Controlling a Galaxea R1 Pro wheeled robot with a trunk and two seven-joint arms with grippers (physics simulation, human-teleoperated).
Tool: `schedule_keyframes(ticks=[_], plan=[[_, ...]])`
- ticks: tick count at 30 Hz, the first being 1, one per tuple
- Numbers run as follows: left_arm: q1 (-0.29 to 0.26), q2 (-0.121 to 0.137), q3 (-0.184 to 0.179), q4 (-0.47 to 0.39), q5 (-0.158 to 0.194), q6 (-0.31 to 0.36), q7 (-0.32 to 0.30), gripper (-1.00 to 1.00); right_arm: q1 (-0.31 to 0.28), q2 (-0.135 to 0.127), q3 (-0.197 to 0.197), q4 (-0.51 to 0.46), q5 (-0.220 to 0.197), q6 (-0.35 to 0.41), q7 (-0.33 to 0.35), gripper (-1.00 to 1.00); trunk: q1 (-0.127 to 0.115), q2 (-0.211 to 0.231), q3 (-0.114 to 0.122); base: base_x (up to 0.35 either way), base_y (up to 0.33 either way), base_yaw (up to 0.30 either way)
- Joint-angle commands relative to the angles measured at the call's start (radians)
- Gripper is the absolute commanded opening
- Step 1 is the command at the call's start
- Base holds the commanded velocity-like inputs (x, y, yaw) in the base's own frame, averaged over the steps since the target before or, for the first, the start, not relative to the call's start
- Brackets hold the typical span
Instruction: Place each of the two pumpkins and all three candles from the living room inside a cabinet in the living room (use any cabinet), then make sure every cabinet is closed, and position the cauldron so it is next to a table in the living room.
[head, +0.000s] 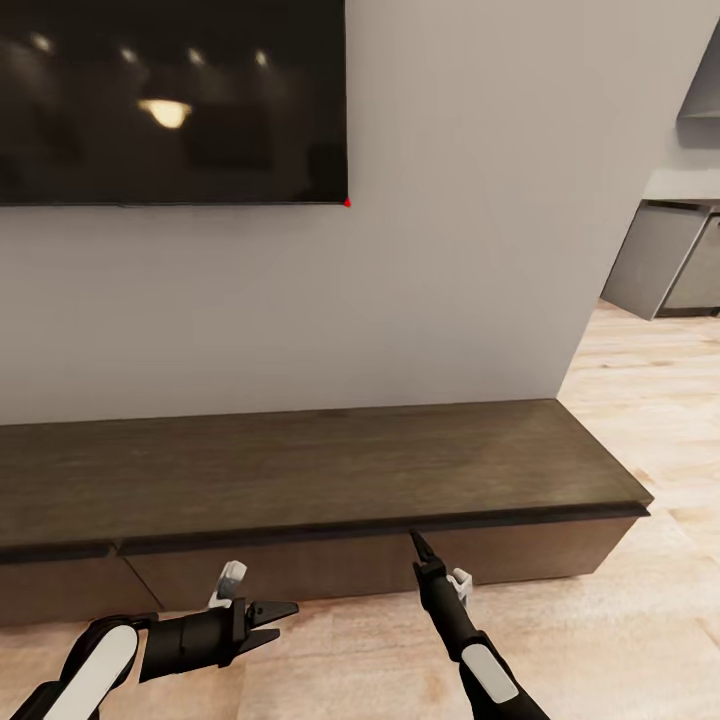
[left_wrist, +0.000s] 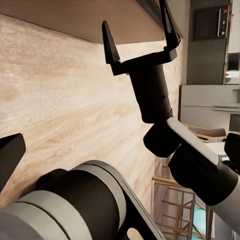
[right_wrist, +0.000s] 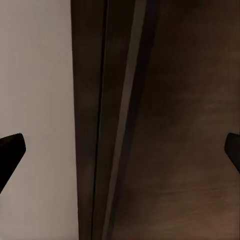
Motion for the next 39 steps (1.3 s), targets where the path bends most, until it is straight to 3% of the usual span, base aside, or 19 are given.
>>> schedule_keyframes(ticks=[1,28,39], plan=[[-0.001,0.000,-0.001,0.000,-0.007,0.001,-0.008,1.00,0.000,0.001,-0.003,0.000,-0.010,0.009,0.004,1.00,0.000,0.000,-0.001,0.021,0.000,0.000],[0.000,-0.009,-0.001,0.000,-0.007,0.002,-0.008,1.00,-0.001,0.001,-0.003,0.000,-0.008,0.009,0.004,1.00,0.000,0.000,-0.001,0.058,0.000,0.000],[-0.001,-0.009,-0.001,0.000,-0.007,0.002,-0.008,1.00,-0.001,0.001,-0.003,0.000,-0.008,0.009,0.004,1.00,0.027,-0.049,-0.023,0.000,0.000,0.000]])
